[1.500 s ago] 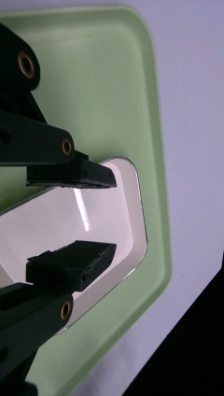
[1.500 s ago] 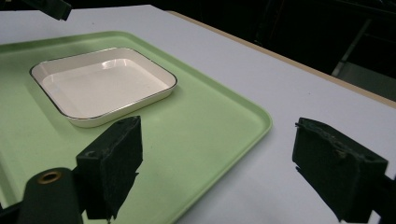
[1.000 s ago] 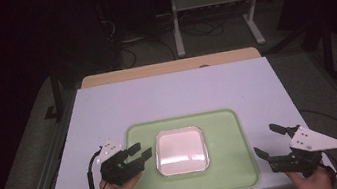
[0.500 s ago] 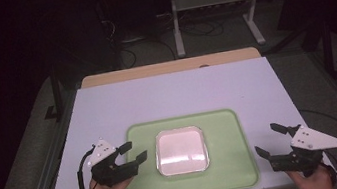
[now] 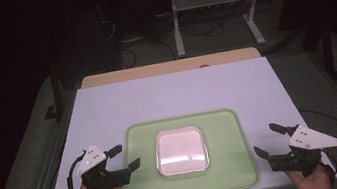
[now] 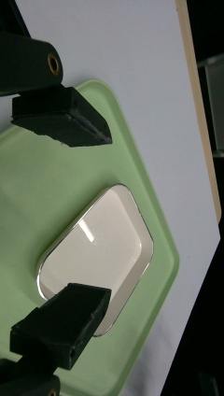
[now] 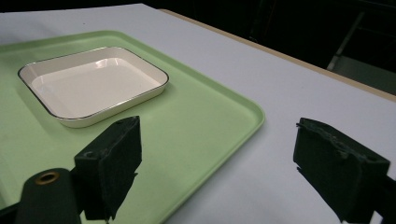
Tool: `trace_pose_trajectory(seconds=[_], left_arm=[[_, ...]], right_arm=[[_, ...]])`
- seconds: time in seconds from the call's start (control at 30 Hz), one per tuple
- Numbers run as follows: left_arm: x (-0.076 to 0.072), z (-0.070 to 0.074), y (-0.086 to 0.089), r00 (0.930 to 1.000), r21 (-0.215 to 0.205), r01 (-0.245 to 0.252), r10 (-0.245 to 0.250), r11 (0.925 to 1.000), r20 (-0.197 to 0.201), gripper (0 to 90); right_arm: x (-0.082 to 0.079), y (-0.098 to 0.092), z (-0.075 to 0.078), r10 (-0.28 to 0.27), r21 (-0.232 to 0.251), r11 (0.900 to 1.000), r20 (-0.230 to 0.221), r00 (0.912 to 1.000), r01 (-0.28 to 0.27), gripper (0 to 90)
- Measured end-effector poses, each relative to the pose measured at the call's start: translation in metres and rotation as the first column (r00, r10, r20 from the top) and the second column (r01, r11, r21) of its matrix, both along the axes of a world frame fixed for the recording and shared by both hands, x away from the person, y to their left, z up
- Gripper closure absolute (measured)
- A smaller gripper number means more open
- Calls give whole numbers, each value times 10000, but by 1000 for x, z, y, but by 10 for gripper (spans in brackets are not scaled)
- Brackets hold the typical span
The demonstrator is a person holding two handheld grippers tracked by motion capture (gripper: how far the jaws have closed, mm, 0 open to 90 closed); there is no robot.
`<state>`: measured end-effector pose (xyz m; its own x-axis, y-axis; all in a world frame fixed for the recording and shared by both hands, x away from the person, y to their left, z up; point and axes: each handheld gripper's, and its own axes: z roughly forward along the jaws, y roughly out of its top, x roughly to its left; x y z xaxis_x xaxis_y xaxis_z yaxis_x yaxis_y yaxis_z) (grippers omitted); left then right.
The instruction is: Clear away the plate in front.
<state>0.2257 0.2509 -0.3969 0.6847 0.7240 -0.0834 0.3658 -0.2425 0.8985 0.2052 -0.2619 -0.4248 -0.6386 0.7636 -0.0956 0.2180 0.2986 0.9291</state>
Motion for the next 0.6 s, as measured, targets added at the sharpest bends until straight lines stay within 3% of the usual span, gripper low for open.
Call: trace_pose_trajectory(seconds=[0.43,0.6], left_arm=[[-17,-9,13,9995,-38,-267,268,9996,181,199],[-23,-14,17,9993,-121,-355,356,9993,80,191]], right_arm=[[-1,2,0,31,-51,10000,-50,10000,-31,145],[-2,2,1,68,-28,10000,-18,10000,-68,145]])
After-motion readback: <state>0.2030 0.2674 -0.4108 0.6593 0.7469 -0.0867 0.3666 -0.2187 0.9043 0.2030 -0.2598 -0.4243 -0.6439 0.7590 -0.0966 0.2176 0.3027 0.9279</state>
